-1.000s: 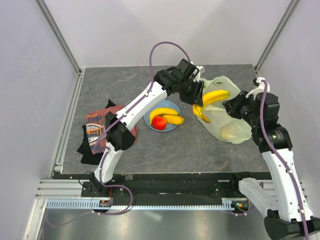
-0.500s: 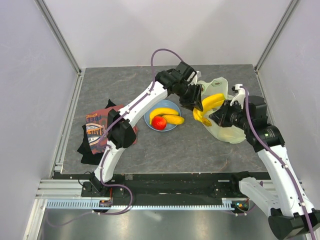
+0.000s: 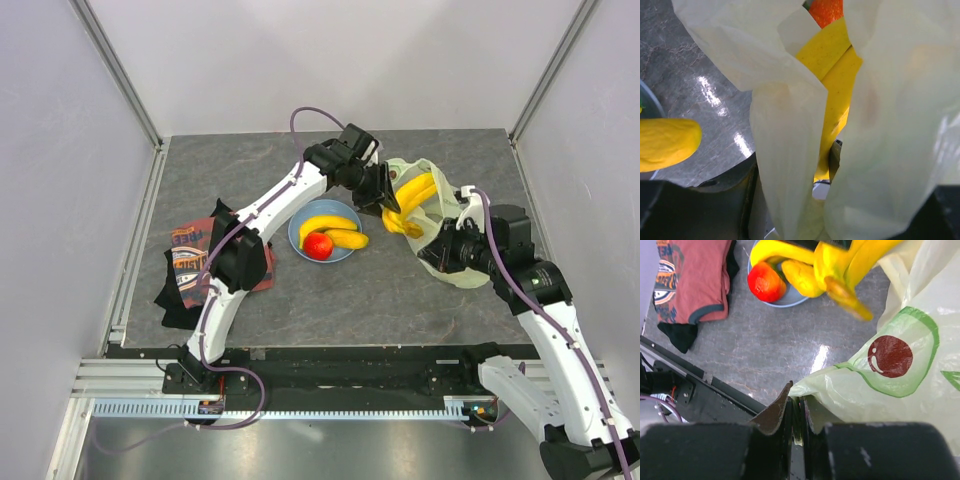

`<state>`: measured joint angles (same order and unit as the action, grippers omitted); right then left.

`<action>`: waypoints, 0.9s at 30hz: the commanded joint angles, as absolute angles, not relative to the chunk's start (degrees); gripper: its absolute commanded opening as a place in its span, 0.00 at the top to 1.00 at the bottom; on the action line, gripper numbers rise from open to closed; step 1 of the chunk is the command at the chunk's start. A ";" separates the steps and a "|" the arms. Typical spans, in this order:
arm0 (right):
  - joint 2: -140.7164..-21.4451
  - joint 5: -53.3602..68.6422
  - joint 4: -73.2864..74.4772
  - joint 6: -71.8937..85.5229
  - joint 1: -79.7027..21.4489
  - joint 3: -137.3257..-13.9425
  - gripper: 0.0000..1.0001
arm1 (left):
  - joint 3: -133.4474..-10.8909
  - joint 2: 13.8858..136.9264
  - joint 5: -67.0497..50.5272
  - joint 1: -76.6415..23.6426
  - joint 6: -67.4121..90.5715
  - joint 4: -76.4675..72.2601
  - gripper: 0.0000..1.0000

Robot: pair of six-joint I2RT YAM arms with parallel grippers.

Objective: Place the fruits into the plastic bag

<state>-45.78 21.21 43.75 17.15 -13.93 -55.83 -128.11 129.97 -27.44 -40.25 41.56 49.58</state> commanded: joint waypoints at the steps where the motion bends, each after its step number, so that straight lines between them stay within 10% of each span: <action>1: -45.09 21.97 46.49 13.36 -14.33 -55.99 0.84 | -126.83 125.25 -28.39 -40.52 50.18 39.56 0.82; 27: -47.99 22.24 42.63 10.90 -16.70 -55.99 0.84 | -118.73 123.57 -16.88 -46.93 67.50 21.00 0.69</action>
